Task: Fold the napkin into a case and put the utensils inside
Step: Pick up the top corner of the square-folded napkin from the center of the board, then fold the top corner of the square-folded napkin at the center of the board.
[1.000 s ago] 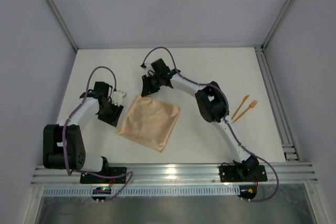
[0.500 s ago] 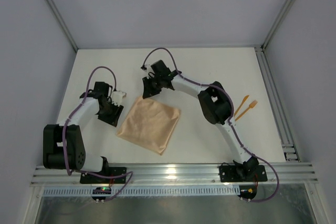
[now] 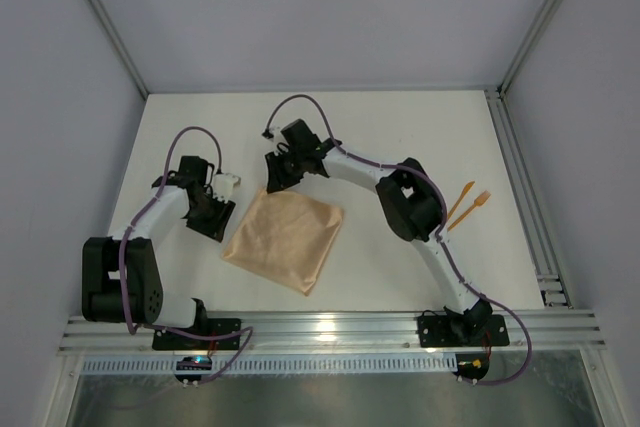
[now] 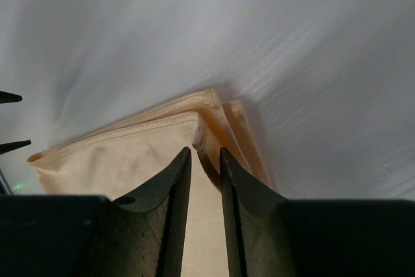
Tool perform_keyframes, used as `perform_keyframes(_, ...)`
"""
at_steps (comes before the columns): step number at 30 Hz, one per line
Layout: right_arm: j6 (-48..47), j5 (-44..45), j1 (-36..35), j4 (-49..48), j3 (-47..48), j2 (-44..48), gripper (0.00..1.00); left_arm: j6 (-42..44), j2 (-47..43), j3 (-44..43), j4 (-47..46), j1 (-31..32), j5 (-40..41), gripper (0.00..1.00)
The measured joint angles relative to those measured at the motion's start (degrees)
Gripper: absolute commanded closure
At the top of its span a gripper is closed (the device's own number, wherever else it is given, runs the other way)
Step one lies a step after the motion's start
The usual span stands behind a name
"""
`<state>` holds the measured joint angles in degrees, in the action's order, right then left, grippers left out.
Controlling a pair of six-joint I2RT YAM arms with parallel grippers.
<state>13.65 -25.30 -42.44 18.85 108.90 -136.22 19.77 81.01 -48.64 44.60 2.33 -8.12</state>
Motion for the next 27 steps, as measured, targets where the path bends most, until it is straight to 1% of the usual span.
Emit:
perform_keyframes(6, -0.02, 2.23, 0.07, -0.44, -1.46, 0.26, 0.72, 0.00, -0.02, 0.22, -0.02, 0.00, 0.00, 0.53)
perform_keyframes(10, -0.02, 2.78, 0.07, -0.76, -4.07, 1.25, 0.86, 0.00, 0.00, 0.24, -0.02, 0.00, 0.00, 0.53)
perform_keyframes(11, -0.02, 2.82, 0.07, -0.76, -4.20, 1.42, 0.90, 0.00, 0.00, 0.26, 0.00, 0.00, 0.00, 0.53)
perform_keyframes(18, -0.61, 2.89, -0.17, -1.79, -5.66, 3.17, 0.93, 0.02, -0.02, 0.26, -0.02, 0.00, 0.00, 0.53)
perform_keyframes(23, -2.93, 3.43, -1.22, -2.93, -11.50, 8.55, 0.97, 0.02, -0.02, 0.26, -0.02, 0.00, 0.00, 0.53)
perform_keyframes(27, -5.62, 3.54, -2.86, -4.87, -18.86, 15.30, 0.97, 0.02, -0.13, 0.26, 0.02, 0.00, -0.02, 0.53)
